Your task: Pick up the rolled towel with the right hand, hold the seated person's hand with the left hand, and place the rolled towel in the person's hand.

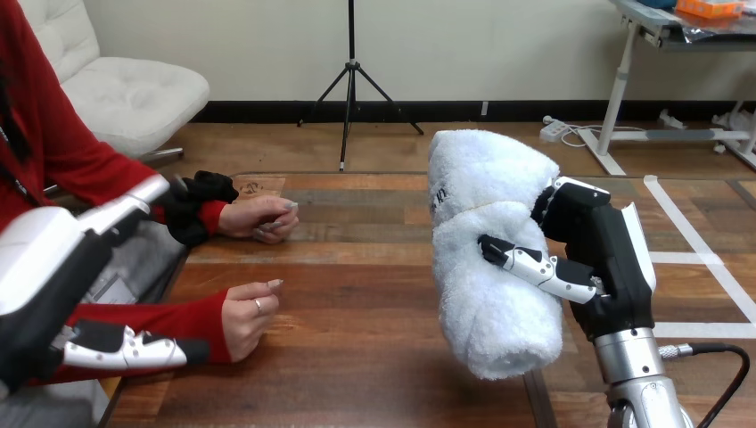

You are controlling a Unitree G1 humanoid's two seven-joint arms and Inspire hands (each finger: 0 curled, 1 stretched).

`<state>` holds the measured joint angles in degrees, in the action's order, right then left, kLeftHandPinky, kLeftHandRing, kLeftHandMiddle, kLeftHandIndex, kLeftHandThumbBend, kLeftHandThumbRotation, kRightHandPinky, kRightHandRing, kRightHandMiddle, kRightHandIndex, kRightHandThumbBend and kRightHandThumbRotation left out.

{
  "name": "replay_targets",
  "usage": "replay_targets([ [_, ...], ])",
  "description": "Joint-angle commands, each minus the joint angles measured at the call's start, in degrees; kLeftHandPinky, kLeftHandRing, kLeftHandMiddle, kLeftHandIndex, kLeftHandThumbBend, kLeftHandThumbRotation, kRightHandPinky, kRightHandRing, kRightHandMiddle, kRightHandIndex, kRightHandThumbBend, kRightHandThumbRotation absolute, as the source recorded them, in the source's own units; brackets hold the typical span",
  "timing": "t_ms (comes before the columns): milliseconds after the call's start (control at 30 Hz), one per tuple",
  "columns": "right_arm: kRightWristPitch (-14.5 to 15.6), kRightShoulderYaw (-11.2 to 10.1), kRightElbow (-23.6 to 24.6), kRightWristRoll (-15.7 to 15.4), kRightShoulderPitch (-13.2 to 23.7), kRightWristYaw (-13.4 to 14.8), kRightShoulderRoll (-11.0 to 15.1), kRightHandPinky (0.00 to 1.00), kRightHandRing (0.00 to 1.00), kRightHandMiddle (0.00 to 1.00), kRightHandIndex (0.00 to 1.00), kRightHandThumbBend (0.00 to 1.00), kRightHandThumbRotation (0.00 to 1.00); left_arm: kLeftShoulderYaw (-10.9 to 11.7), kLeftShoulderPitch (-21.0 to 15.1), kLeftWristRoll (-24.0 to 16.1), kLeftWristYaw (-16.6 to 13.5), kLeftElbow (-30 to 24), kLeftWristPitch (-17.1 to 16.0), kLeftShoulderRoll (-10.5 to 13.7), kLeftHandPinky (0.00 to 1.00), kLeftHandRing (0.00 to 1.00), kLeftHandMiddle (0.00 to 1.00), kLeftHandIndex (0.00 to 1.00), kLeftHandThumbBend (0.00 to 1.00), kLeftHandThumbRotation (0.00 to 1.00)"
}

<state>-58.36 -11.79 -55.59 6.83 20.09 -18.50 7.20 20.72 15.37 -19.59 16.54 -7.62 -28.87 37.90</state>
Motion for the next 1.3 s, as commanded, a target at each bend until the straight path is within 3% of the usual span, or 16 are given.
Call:
replay_targets([
  [0,-2.8,0.2,3.6,0.2,4.8,0.9,1.1,0.21,0.24,0.33,0.36,0.65,0.00,-1.9,-3.9,0.9,1.4,1.5,0.0,2.8,0.67,0.75,0.82,0.85,1.00,0.28],
  [300,-2.3,0.4,6.0,1.4,4.5,0.2,1.0,0.19,0.24,0.32,0.36,0.65,0.00,-3.5,-5.2,1.1,2.5,3.0,0.6,3.2,0.55,0.65,0.78,0.83,1.00,0.23],
  [400,-1.6,0.5,7.0,1.9,4.2,-0.1,0.9,0.19,0.23,0.32,0.36,0.64,0.00,-4.0,-5.7,0.8,2.3,3.7,0.2,3.4,0.55,0.65,0.77,0.82,1.00,0.22],
  [767,-0.9,0.7,10.0,1.0,3.5,1.0,0.8,0.18,0.23,0.31,0.34,0.65,0.00,-5.6,-7.4,-2.6,1.6,4.9,0.6,4.4,0.66,0.72,0.77,0.81,1.00,0.23],
  [900,-0.4,0.8,11.5,0.9,3.0,1.2,0.7,0.18,0.23,0.32,0.34,0.65,0.00,-6.2,-7.9,-3.6,2.2,4.6,2.1,4.6,0.69,0.73,0.77,0.80,1.00,0.24],
  [1267,1.3,1.4,15.7,1.2,1.8,1.5,0.3,0.18,0.23,0.31,0.33,0.64,0.00,-7.5,-8.9,-5.0,1.7,4.7,3.1,4.2,0.70,0.73,0.76,0.79,1.00,0.22],
])
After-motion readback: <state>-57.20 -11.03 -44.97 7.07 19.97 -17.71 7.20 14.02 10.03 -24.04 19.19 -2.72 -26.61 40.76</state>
